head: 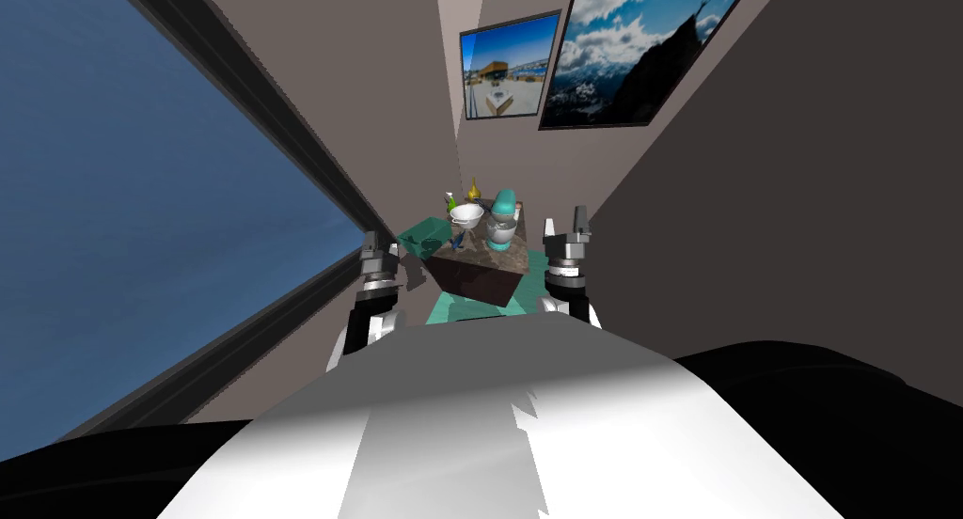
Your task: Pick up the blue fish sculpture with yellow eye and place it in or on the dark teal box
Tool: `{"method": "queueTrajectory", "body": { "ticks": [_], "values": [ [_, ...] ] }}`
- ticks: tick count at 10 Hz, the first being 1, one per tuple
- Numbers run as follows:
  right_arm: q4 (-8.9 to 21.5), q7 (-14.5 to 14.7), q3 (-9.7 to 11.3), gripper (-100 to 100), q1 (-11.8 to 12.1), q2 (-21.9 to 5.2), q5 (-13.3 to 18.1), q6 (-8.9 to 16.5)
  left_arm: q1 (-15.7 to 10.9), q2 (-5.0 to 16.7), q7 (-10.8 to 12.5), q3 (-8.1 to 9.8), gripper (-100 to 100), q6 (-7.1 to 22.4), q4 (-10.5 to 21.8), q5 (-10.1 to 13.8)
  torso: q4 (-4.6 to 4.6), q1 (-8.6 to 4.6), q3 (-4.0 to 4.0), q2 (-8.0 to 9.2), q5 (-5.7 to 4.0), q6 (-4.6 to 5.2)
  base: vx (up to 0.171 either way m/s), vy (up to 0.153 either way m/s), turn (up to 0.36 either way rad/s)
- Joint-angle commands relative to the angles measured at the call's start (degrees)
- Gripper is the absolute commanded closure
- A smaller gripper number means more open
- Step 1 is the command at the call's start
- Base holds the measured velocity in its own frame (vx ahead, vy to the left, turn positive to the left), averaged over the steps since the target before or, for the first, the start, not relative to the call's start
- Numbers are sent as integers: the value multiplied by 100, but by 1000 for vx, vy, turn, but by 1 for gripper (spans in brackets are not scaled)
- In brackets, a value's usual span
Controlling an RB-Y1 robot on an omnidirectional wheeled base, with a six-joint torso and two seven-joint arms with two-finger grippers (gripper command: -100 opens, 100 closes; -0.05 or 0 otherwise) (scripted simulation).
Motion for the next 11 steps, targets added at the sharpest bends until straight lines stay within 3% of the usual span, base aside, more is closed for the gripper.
{"method": "queueTrajectory", "body": {
  "ticks": [1,3,8,11],
  "values": [
    [0,0,0,0,0,0,0,0,0,45,99,34,-100,165,-18,48,0,0,0,0,0,0,-36,-70,-7],
    [0,0,0,0,0,0,0,0,-107,135,383,155,-100,535,-31,202,-2,6,-5,-9,1,0,-38,-61,-32],
    [0,0,0,0,0,0,0,0,-244,194,693,284,-100,1116,-36,366,-3,14,-9,-15,3,0,-25,-47,-17],
    [0,0,0,0,1,0,0,0,-410,228,1023,413,-100,1618,-26,533,-3,14,-8,-14,3,-1,-24,-50,-24]
  ]
}}
